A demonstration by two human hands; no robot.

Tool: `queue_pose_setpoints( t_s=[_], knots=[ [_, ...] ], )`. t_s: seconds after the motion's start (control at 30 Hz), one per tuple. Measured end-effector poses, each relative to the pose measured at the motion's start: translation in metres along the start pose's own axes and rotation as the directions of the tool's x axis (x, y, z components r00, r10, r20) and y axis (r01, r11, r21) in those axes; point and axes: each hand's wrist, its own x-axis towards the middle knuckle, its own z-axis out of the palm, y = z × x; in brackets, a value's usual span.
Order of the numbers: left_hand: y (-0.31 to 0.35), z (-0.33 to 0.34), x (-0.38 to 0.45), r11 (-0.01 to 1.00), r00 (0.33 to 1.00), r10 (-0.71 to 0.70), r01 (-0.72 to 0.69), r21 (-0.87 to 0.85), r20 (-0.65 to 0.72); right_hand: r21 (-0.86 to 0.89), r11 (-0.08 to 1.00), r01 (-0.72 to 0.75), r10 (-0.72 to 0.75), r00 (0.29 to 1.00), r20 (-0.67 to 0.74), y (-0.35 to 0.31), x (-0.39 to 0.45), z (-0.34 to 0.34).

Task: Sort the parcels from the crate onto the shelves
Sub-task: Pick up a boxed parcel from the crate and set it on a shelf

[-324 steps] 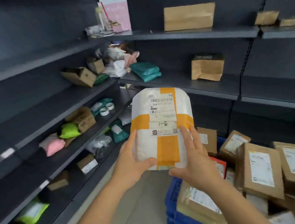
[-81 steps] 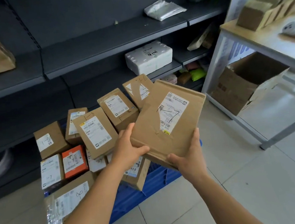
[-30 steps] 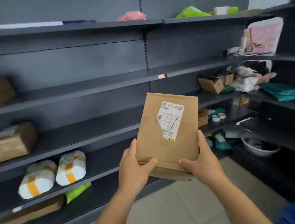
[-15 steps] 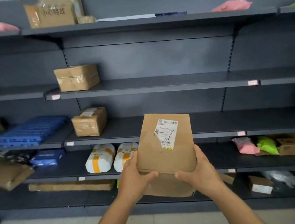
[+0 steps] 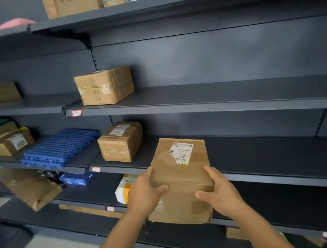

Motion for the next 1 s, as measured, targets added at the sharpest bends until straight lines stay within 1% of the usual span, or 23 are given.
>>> queue_pose_setpoints(
  t_s=[0.13,0.23,0.47,0.57,0.7,0.8,0.87,0.93,1.0],
  knots=[
    [-0.008,-0.001,0.047,1.000,1.000,-0.014,0.014,0.017,-0.006,-0.013,0.999,0.039,-0.039,0.998,0.039,-0.006,0.053,0.010],
    [-0.018,0.001,0.084,1.000,1.000,0.002,-0.002,0.022,0.000,-0.032,0.999,0.039,-0.037,0.998,0.059,-0.011,0.089,0.018],
    [-0.045,0.011,0.172,0.996,0.996,0.073,-0.075,0.043,0.047,-0.105,0.994,0.014,-0.011,0.999,0.030,-0.019,0.165,0.044],
    [-0.057,0.013,0.211,0.985,0.990,0.111,-0.122,0.122,0.090,-0.120,0.993,-0.002,0.003,1.000,0.007,-0.022,0.197,0.062],
    [-0.071,0.018,0.258,0.942,0.972,0.173,-0.210,0.263,0.159,-0.188,0.982,-0.005,-0.001,1.000,-0.029,-0.027,0.237,0.085],
    [-0.079,0.019,0.286,0.902,0.960,0.228,-0.271,0.338,0.160,-0.245,0.969,-0.016,0.004,0.999,-0.047,-0.035,0.259,0.096],
    [-0.094,0.021,0.326,0.873,0.945,0.249,-0.315,0.373,0.214,-0.239,0.968,-0.082,0.064,0.995,-0.081,-0.041,0.286,0.114],
    [-0.090,0.021,0.330,0.843,0.939,0.275,-0.338,0.419,0.206,-0.248,0.966,-0.078,0.055,0.994,-0.096,-0.043,0.287,0.111],
    [-0.078,0.023,0.321,0.810,0.920,0.338,-0.391,0.437,0.197,-0.259,0.963,-0.073,0.039,0.990,-0.133,-0.041,0.277,0.101]
  ],
)
